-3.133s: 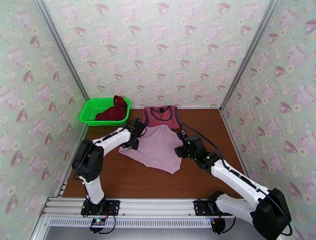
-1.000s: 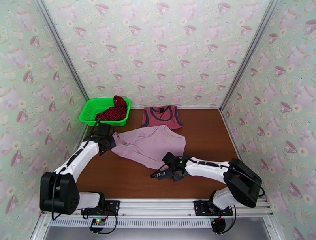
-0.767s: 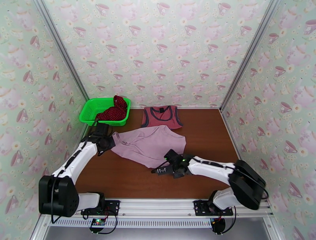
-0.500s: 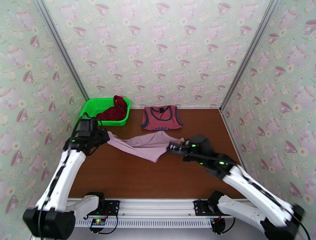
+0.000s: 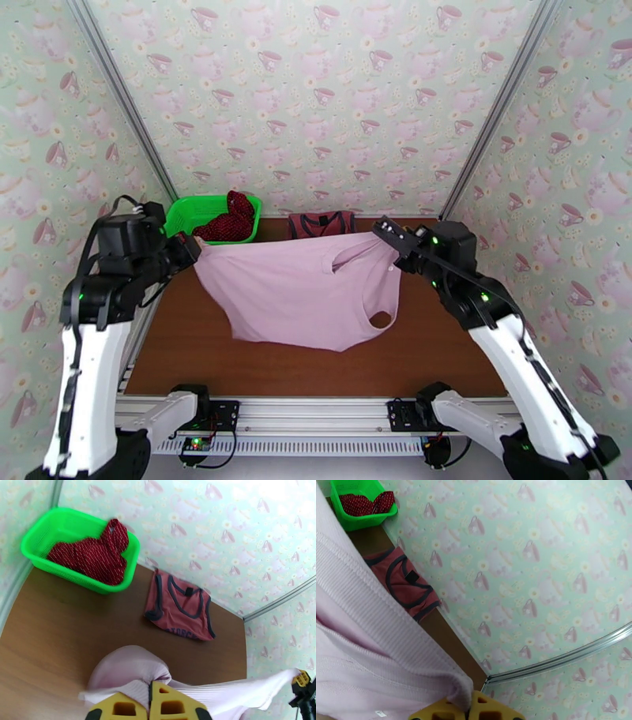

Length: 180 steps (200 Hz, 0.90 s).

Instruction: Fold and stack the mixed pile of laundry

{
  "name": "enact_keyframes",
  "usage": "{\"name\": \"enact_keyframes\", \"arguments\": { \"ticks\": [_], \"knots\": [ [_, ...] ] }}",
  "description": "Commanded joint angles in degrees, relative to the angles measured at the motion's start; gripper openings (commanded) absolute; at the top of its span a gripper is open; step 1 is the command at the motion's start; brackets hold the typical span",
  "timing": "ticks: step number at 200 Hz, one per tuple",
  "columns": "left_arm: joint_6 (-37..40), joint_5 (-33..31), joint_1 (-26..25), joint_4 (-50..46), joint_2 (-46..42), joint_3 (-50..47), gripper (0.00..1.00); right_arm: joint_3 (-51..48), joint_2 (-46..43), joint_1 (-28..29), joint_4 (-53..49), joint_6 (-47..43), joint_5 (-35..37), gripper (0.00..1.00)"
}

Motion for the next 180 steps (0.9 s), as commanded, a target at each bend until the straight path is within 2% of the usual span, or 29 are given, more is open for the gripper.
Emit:
{"name": "enact_keyframes", "arguments": {
  "ticks": [1, 30, 67, 83, 95, 106, 118, 156, 180],
  "knots": [
    [-2.05, 4.47, 0.47, 3.84, 7.35, 0.74, 0.00, 3.12, 4.41, -3.66, 3.30, 1.31, -3.33, 0.00],
    [-2.60, 9.35, 0.56, 7.02, 19.02, 8.51, 0.00, 9.82, 12.05, -7.23, 6.51, 0.59, -4.35, 0.00],
    [-3.18, 12.66, 0.53, 3.76, 35.22, 32.40, 0.00, 25.25, 20.61, -11.78, 6.72, 3.72, -6.39, 0.00],
    [-3.97, 14.04, 0.52, 2.16, 38.66, 40.68, 0.00, 28.41, 21.64, -12.21, 5.90, 3.78, -6.80, 0.00],
    [-4.22, 14.89, 0.35, 2.46, 38.23, 40.97, 0.00, 27.53, 20.88, -12.29, 5.54, 3.53, -7.77, 0.00],
    [-4.06, 14.59, -0.06, 4.10, 35.52, 36.55, 0.00, 23.79, 18.70, -12.29, 6.13, 3.14, -9.41, 0.00],
    [-4.25, 14.21, -0.26, 7.69, 30.49, 27.08, 0.00, 17.54, 15.77, -12.29, 7.23, 2.62, -11.31, 0.00],
    [-10.87, 16.04, -0.88, 26.77, 10.62, -17.52, 0.00, -5.67, 4.34, -12.03, 5.66, 1.84, -19.62, 0.00],
    [-15.08, 14.68, -3.86, 34.62, 3.49, -42.64, 0.00, -19.23, -2.65, -11.47, 1.10, 1.12, -21.78, 0.00]
  ]
}}
